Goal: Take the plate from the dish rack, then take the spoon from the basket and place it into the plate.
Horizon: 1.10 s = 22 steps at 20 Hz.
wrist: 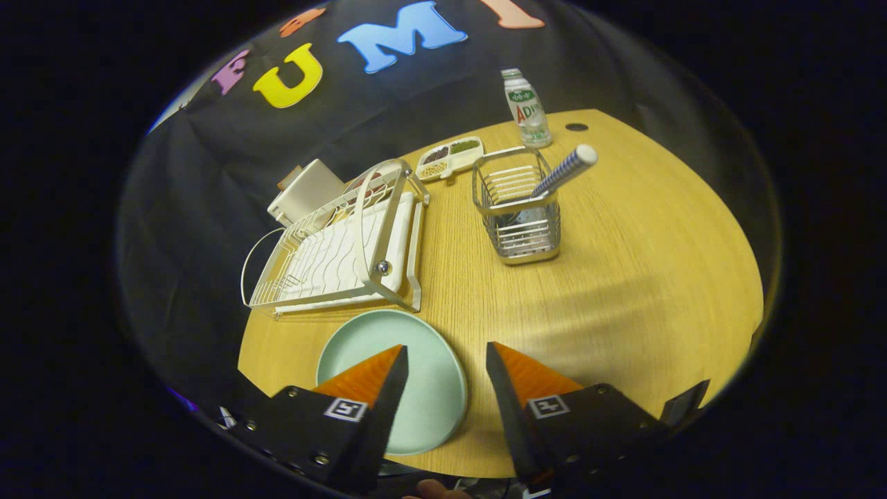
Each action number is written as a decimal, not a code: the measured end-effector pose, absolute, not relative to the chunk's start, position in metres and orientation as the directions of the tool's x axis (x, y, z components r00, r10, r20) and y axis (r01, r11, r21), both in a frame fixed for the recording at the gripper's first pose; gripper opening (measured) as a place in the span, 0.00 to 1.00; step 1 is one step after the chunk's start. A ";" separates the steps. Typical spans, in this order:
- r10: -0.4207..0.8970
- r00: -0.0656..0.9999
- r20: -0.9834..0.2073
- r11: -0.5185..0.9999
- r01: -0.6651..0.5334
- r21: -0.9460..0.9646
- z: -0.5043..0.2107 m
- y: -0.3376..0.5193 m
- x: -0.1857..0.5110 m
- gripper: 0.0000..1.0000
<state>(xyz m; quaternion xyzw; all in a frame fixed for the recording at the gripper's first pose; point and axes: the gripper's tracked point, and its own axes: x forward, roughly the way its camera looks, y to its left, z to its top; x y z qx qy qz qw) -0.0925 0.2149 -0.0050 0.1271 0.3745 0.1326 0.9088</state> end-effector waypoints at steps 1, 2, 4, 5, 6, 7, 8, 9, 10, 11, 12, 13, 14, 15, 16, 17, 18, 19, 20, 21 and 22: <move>0.318 0.715 -0.622 0.943 -0.170 0.286 0.004 0.210 -0.090 0.93; 0.298 0.747 -0.595 0.952 -0.186 0.243 0.015 0.205 -0.088 0.94; 0.273 0.812 -0.515 0.960 -0.197 0.198 0.045 0.197 -0.085 0.94; 0.261 0.853 -0.451 0.963 -0.199 0.180 0.065 0.191 -0.082 0.94; 0.244 0.892 -0.381 0.967 -0.193 0.167 0.087 0.185 -0.079 0.94; 0.226 0.920 -0.321 0.971 -0.185 0.154 0.105 0.178 -0.078 0.94; 0.211 0.938 -0.273 0.974 -0.178 0.144 0.120 0.170 -0.079 0.94; 0.199 0.951 -0.238 0.976 -0.170 0.137 0.132 0.164 -0.078 0.94; 0.191 0.958 -0.212 0.977 -0.166 0.132 0.141 0.158 -0.078 0.94; 0.182 0.965 -0.187 0.979 -0.160 0.127 0.151 0.153 -0.079 0.94; 0.171 0.973 -0.158 0.981 -0.153 0.120 0.161 0.146 -0.077 0.94; 0.155 0.980 -0.123 0.984 -0.142 0.111 0.171 0.139 -0.076 0.94; 0.140 0.987 -0.079 0.986 -0.132 0.101 0.180 0.133 -0.074 0.94; 0.130 0.991 -0.032 0.988 -0.127 0.085 0.188 0.128 -0.073 0.94; 0.116 0.993 0.010 0.991 -0.116 0.064 0.193 0.122 -0.071 0.94; 0.108 0.993 0.049 0.993 -0.110 0.041 0.197 0.119 -0.071 0.94; 0.113 0.991 0.075 0.993 -0.115 0.028 0.198 0.119 -0.071 0.94; 0.126 0.988 0.092 0.991 -0.129 0.027 0.196 0.121 -0.074 0.94; 0.131 0.986 0.107 0.990 -0.135 0.031 0.196 0.122 -0.075 0.94; 0.132 0.984 0.116 0.990 -0.136 0.034 0.192 0.119 -0.073 0.93; 0.132 0.983 0.125 0.990 -0.138 0.039 0.185 0.118 -0.067 0.92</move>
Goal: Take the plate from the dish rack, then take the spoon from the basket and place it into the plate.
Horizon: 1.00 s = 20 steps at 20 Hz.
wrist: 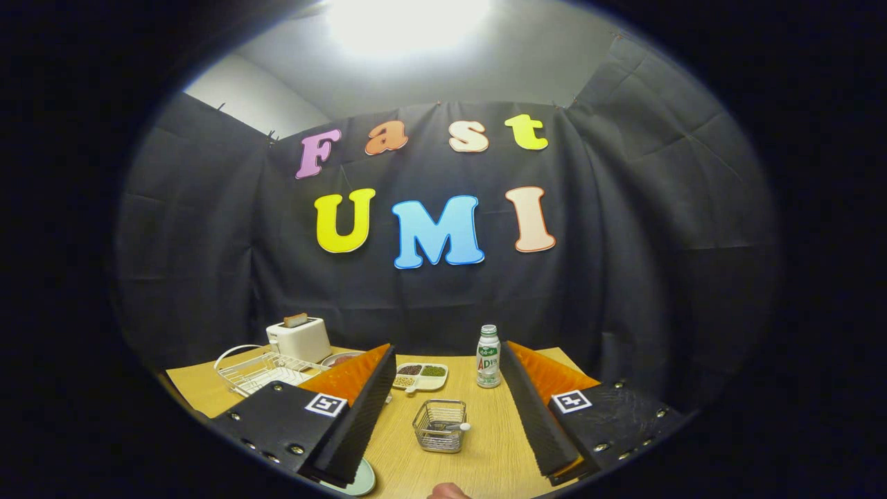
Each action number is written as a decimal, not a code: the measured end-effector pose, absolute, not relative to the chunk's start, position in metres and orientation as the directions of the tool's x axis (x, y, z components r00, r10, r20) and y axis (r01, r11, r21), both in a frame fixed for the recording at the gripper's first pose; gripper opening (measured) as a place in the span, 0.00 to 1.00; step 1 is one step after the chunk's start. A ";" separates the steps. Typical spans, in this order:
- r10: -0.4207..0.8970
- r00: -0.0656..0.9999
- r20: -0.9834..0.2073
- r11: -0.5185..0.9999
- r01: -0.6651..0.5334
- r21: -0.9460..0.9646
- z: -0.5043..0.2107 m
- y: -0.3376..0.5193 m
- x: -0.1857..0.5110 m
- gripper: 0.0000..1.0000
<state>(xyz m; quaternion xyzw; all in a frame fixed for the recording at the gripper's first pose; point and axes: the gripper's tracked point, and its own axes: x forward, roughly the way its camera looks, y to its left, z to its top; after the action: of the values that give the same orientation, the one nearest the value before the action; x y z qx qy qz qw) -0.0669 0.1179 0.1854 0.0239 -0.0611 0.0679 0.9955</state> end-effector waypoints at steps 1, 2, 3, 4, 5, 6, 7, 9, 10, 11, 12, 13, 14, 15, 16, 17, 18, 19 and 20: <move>0.128 0.985 0.119 0.990 -0.134 0.041 0.176 0.116 -0.061 0.92; 0.135 0.984 0.114 0.989 -0.140 0.041 0.164 0.114 -0.056 0.92; 0.131 0.986 0.107 0.990 -0.136 0.041 0.153 0.112 -0.050 0.92; 0.132 0.986 0.102 0.990 -0.137 0.044 0.143 0.109 -0.042 0.92; 0.125 0.988 0.096 0.991 -0.130 0.044 0.133 0.106 -0.034 0.92; 0.123 0.988 0.091 0.991 -0.127 0.041 0.124 0.104 -0.028 0.92; 0.115 0.990 0.079 0.992 -0.118 0.037 0.114 0.101 -0.021 0.92; 0.128 0.989 0.069 0.991 -0.130 0.021 0.100 0.103 -0.009 0.92; 0.137 0.988 0.067 0.990 -0.138 0.008 0.094 0.106 -0.002 0.91; 0.147 0.987 0.062 0.989 -0.147 -0.003 0.087 0.109 0.003 0.90; 0.152 0.987 0.058 0.988 -0.152 -0.006 0.081 0.111 0.010 0.90; 0.151 0.988 0.045 0.988 -0.151 0.007 0.072 0.113 0.017 0.87; 0.155 0.987 0.037 0.987 -0.156 0.025 0.064 0.114 0.022 0.86; 0.171 0.985 0.026 0.984 -0.172 0.051 0.058 0.118 0.026 0.82; 0.162 0.987 0.009 0.985 -0.162 0.054 0.050 0.118 0.028 0.77; 0.155 0.988 0.002 0.986 -0.155 0.059 0.045 0.114 0.030 0.67; 0.146 0.989 0.007 0.987 -0.147 0.059 0.045 0.114 0.035 0.59; 0.141 0.990 0.020 0.988 -0.142 0.066 0.046 0.112 0.038 0.48; 0.159 0.987 0.023 0.984 -0.161 0.074 0.045 0.116 0.041 0.37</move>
<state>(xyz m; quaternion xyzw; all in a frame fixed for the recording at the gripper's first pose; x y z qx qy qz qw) 0.0408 0.1165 0.0447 0.0378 -0.0085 0.0803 0.9960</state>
